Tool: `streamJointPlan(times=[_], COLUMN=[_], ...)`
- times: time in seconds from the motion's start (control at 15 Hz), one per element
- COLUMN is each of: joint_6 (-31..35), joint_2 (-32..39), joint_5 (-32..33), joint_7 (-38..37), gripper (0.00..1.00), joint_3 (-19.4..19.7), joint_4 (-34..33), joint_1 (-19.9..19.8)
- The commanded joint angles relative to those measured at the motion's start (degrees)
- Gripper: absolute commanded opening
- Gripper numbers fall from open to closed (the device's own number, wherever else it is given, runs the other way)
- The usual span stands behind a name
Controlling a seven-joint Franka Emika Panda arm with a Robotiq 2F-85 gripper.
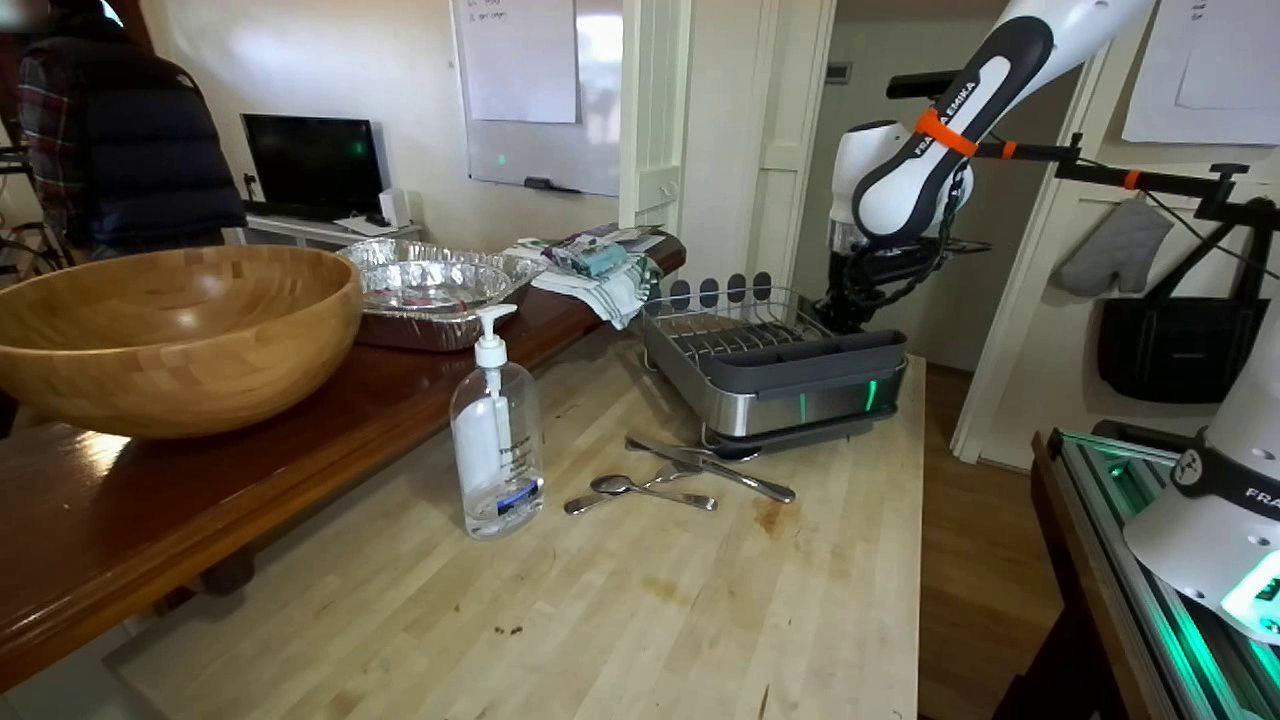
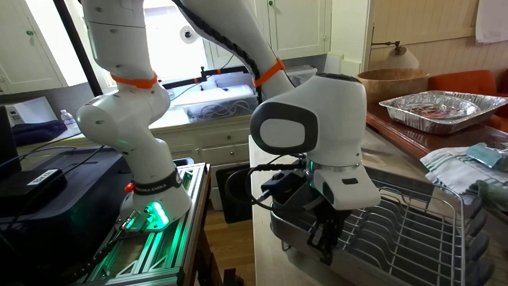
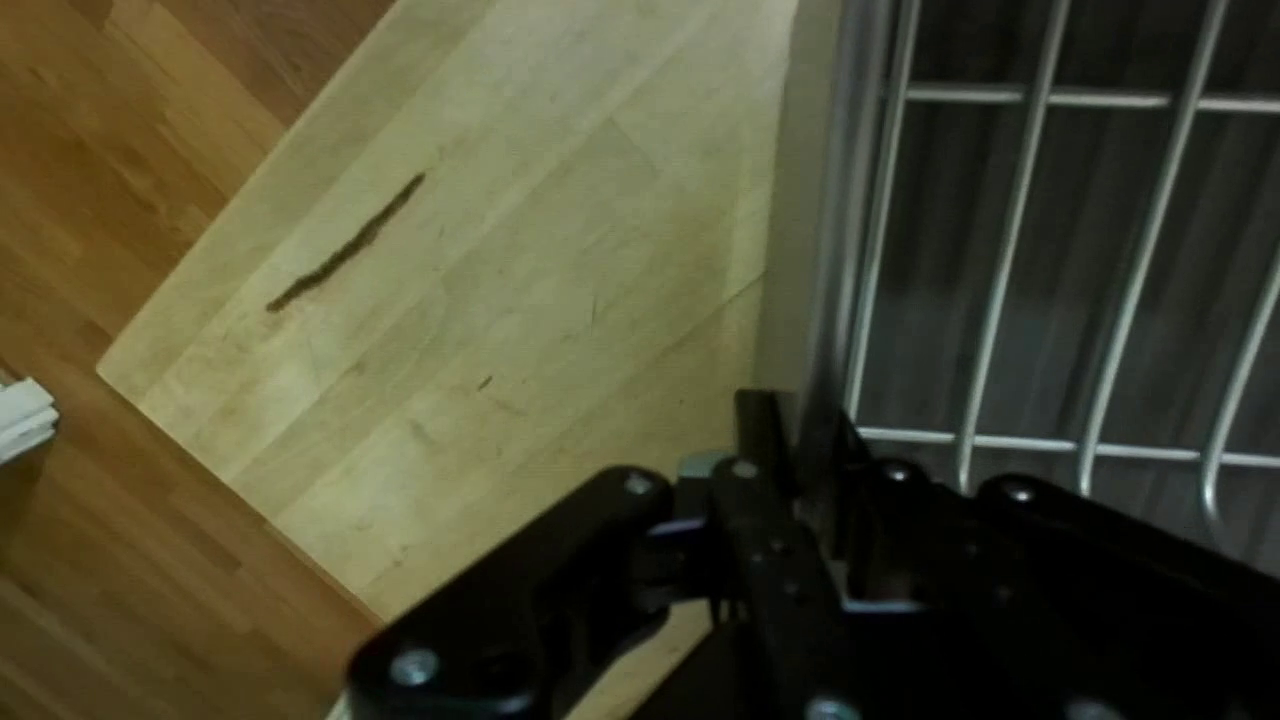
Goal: Turn the plate rack to the left
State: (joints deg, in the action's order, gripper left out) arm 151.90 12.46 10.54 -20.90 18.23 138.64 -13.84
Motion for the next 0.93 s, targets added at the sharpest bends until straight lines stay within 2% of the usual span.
streamJointPlan(times=[0.0, 0.47, 0.87], joint_6=[3.72, 2.88, 3.00], joint_2=[1.08, 0.98, 2.26], joint_5=[1.87, -0.69, 2.68], joint_7=[5.58, 19.55, 25.18], gripper=[0.03, 0.03, 0.03], joint_3=[0.30, -0.90, 0.68], joint_4=[-1.28, -1.58, -4.68], joint_1=[0.84, -2.12, -2.69])
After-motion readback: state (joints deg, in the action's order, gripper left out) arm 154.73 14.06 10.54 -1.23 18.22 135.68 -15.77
